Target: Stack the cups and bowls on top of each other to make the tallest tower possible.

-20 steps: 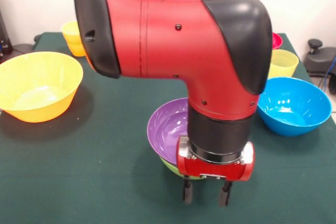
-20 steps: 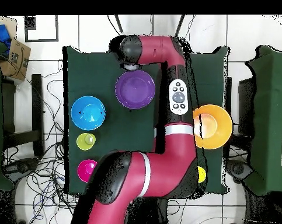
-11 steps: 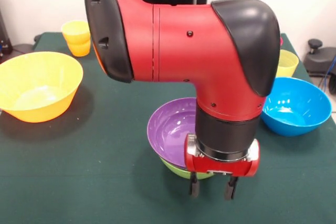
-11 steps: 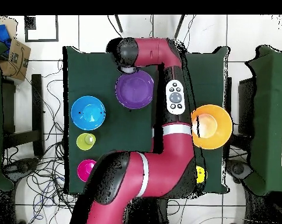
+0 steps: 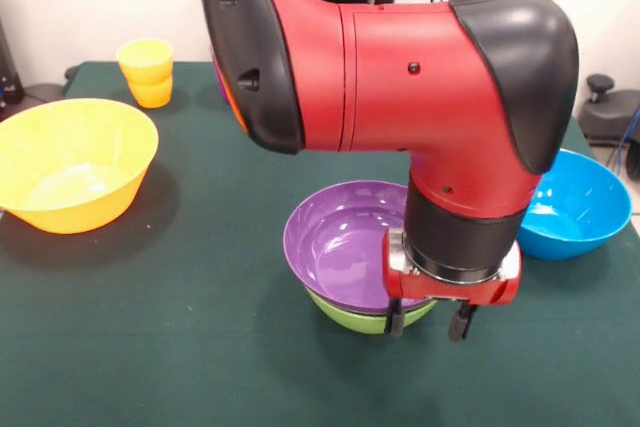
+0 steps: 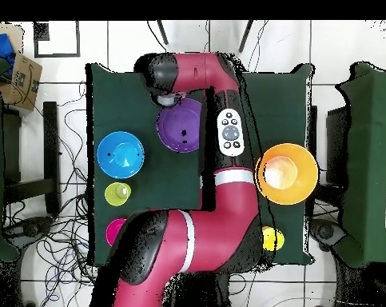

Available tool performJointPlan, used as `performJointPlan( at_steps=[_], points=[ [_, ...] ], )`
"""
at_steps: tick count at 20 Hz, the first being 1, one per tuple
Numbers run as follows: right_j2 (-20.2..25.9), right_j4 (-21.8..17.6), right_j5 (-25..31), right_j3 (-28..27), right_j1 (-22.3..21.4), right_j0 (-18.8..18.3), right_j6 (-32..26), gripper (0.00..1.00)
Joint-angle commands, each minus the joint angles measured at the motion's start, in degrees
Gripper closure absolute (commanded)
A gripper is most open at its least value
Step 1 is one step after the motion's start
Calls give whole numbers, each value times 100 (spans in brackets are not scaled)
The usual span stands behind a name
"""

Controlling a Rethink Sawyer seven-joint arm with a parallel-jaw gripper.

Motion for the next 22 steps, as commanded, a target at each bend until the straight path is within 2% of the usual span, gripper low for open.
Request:
performJointPlan(
  at_steps=[1, 10, 12, 22],
  points=[
    [22, -315, 339, 744, -213, -53, -2119, 0],
    [45, -415, 495, 603, -186, -47, -2248, 0],
    [11, -386, 324, 862, -282, -117, -2215, 0],
    [-54, -383, 362, 916, -343, -94, -2191, 0]
  ],
)
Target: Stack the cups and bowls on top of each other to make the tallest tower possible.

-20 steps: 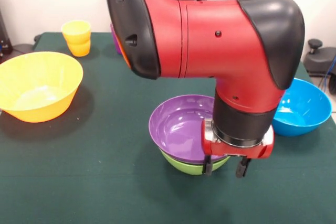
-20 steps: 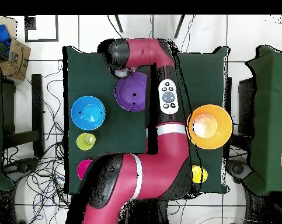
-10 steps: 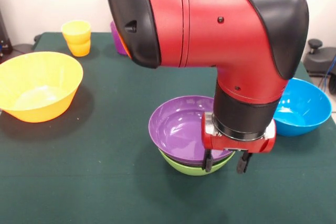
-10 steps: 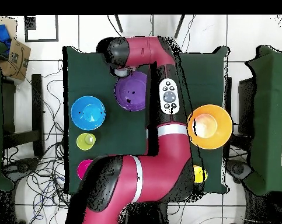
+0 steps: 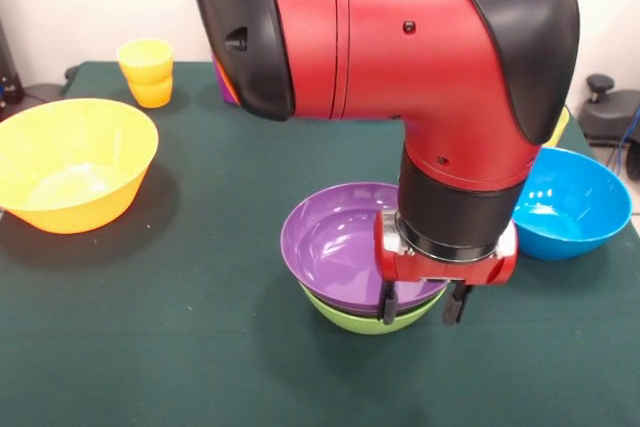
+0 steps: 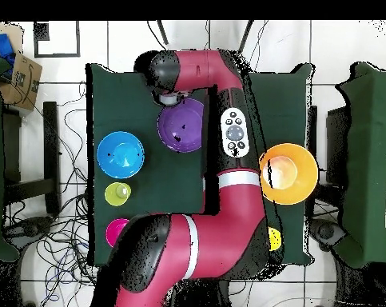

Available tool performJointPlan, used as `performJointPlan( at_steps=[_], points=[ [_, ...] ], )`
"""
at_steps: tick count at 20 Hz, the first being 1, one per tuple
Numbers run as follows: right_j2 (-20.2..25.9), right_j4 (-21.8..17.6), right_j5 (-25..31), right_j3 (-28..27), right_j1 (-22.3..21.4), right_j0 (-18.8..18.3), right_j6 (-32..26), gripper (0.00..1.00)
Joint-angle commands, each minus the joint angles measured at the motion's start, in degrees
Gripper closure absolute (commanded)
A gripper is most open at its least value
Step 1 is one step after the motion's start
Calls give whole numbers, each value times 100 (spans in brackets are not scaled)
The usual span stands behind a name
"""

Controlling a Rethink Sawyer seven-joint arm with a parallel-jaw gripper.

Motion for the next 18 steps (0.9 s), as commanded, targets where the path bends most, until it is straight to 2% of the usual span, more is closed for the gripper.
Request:
performJointPlan(
  at_steps=[1, 12, 18],
  points=[
    [-41, -379, 335, 677, -72, -15, -1849, 0],
    [-204, -354, 249, 917, -270, 212, -1381, 0],
    [-246, -354, 131, 1083, -337, 203, -1311, 0]
  ],
)
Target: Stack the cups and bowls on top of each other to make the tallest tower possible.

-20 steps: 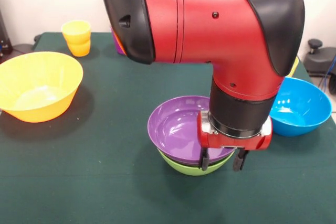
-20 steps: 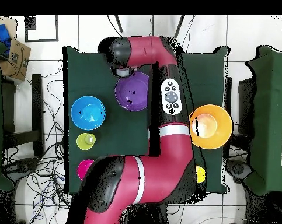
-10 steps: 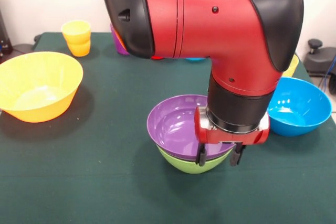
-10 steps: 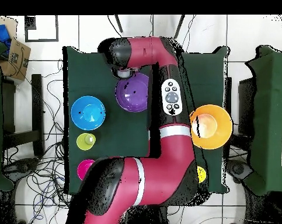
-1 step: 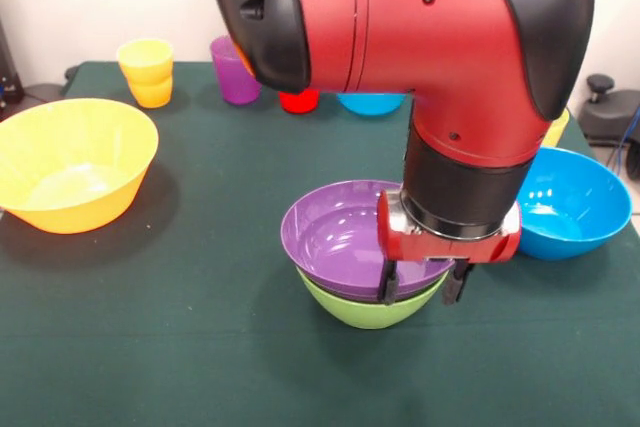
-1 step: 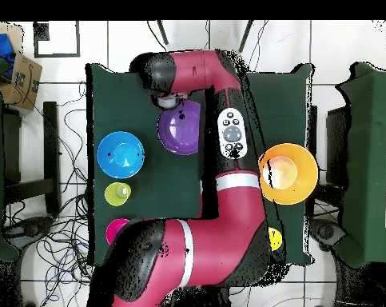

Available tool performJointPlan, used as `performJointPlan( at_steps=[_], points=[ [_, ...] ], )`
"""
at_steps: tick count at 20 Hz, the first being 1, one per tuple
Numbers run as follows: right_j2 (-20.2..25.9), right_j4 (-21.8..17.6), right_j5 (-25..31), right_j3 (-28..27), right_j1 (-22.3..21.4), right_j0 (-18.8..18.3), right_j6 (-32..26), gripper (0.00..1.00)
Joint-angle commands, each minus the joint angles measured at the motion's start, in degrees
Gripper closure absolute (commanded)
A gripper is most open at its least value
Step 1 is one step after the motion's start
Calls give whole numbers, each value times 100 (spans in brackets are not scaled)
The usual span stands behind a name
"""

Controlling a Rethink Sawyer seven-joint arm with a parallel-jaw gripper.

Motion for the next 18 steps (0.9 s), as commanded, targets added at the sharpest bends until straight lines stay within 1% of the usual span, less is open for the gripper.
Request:
performJointPlan(
  at_steps=[1, 6, 9, 14, 18],
  points=[
    [-89, -367, 138, 681, -38, 132, -1185, 0],
    [-118, -397, 84, 770, -80, 69, -1194, 0],
    [-140, -381, -12, 942, -158, 27, -1162, 0],
    [-106, -394, -134, 882, -49, -5, -1146, 0],
    [-159, -424, -181, 935, -107, 18, -1050, 0]
  ],
)
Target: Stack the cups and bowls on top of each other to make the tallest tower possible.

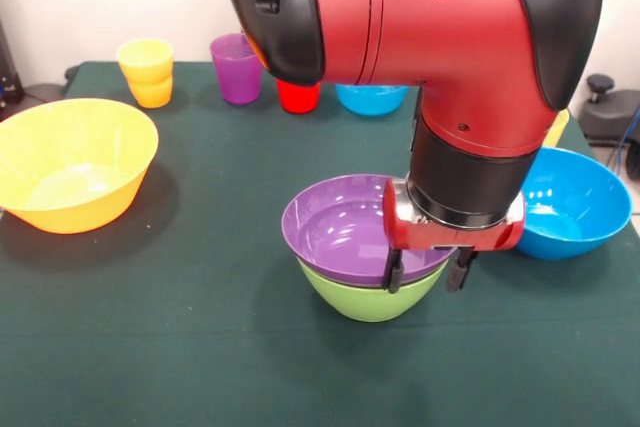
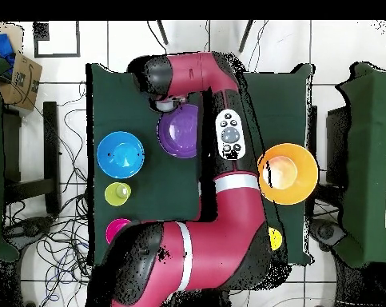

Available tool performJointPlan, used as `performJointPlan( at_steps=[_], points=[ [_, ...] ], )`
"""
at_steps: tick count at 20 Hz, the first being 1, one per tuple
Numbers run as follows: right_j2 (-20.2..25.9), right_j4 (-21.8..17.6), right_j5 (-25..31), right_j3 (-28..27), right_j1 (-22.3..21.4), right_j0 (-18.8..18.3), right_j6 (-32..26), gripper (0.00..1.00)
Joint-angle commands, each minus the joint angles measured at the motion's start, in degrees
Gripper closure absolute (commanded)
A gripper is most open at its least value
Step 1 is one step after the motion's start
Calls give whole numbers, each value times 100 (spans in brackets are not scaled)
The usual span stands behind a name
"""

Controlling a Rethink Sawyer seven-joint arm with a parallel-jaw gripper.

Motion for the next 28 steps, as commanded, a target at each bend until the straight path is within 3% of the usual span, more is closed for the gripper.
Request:
performJointPlan(
  at_steps=[1, 28],
  points=[
    [-137, -422, -172, 715, -10, 11, -1049, 0],
    [-386, -366, -171, 663, -176, 160, -827, 0]
  ],
)
